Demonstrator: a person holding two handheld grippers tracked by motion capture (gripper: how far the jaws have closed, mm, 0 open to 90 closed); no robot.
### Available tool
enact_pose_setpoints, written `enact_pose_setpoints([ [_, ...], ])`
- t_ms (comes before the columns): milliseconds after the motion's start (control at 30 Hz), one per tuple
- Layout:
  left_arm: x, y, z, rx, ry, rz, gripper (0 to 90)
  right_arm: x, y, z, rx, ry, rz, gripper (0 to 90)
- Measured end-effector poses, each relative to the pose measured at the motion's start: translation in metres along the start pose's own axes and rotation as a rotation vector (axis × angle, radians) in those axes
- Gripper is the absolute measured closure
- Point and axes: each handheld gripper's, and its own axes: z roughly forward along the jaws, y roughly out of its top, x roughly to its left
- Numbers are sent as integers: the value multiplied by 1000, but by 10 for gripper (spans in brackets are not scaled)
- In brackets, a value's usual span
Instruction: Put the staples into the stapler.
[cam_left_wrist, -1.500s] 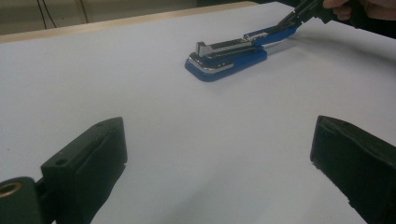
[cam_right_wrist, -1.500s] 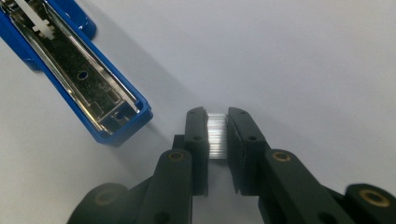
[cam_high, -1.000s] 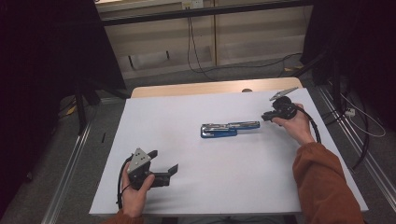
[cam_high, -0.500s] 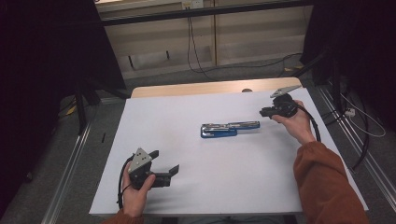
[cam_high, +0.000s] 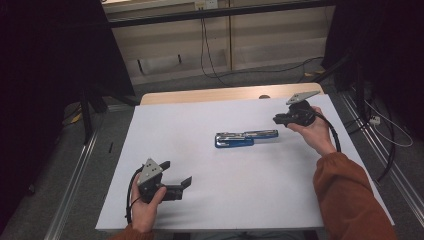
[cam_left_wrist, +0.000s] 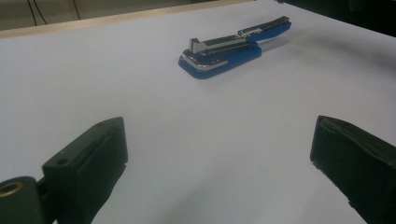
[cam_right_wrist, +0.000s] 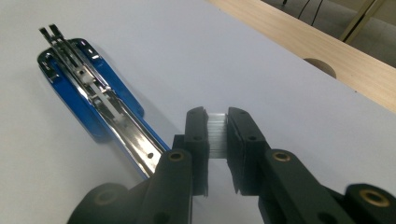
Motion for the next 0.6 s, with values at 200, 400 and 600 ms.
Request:
enact_pose_setpoints([
  [200,0,0,0,3,0,3,42,8,3,-2,-19,61,-3,788],
  [400,0,0,0,2,1,-1,41,17,8,1,-27,88,-23,788],
  [600,0,0,0,1,5,6,38,25,12,3,-37,111,-46,788],
])
